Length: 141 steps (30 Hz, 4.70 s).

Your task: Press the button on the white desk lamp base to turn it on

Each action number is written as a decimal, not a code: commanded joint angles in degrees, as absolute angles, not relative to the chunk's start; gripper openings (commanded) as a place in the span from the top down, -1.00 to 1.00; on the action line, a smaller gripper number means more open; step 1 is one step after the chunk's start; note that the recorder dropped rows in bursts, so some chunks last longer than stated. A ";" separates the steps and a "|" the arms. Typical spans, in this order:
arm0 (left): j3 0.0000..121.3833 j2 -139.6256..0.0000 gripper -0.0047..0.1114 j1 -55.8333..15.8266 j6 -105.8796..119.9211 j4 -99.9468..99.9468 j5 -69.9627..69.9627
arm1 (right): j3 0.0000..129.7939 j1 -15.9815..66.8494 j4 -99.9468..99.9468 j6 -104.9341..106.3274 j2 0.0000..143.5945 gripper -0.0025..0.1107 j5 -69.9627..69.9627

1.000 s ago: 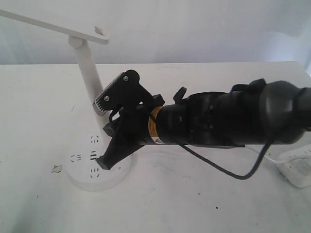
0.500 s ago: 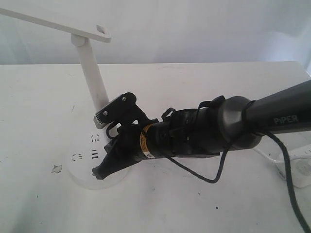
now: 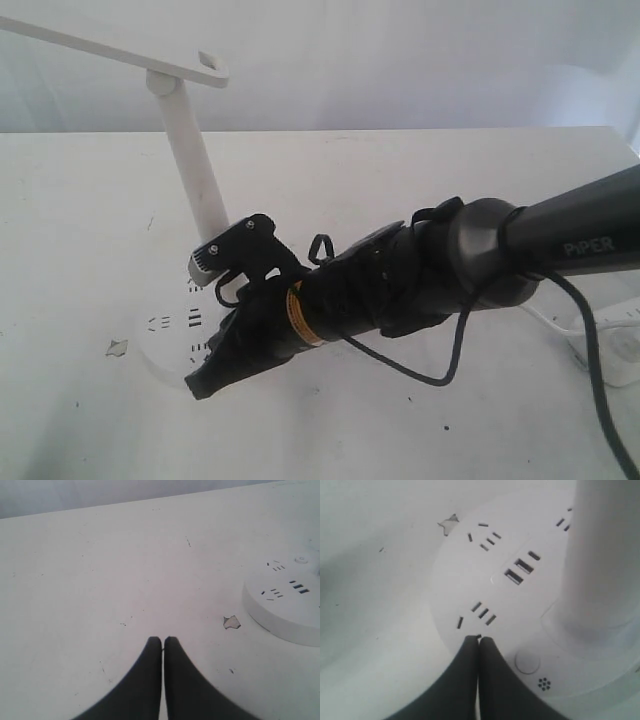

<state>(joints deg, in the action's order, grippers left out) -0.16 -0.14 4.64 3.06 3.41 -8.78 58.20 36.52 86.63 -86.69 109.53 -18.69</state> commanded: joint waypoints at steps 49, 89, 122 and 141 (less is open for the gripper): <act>0.00 0.00 0.90 4.65 2.94 3.84 -8.60 | 58.36 36.61 88.32 -90.12 101.43 0.96 -21.69; 0.00 0.00 0.90 4.65 2.94 3.84 -8.60 | 48.24 36.61 58.64 -63.21 100.55 0.96 -23.48; 0.00 0.00 0.90 4.65 2.94 3.84 -8.60 | 55.25 36.61 53.55 -57.63 112.94 0.96 -14.26; 0.00 0.00 0.90 4.65 2.94 3.84 -8.60 | 57.51 36.61 51.22 -57.63 112.60 0.96 -15.44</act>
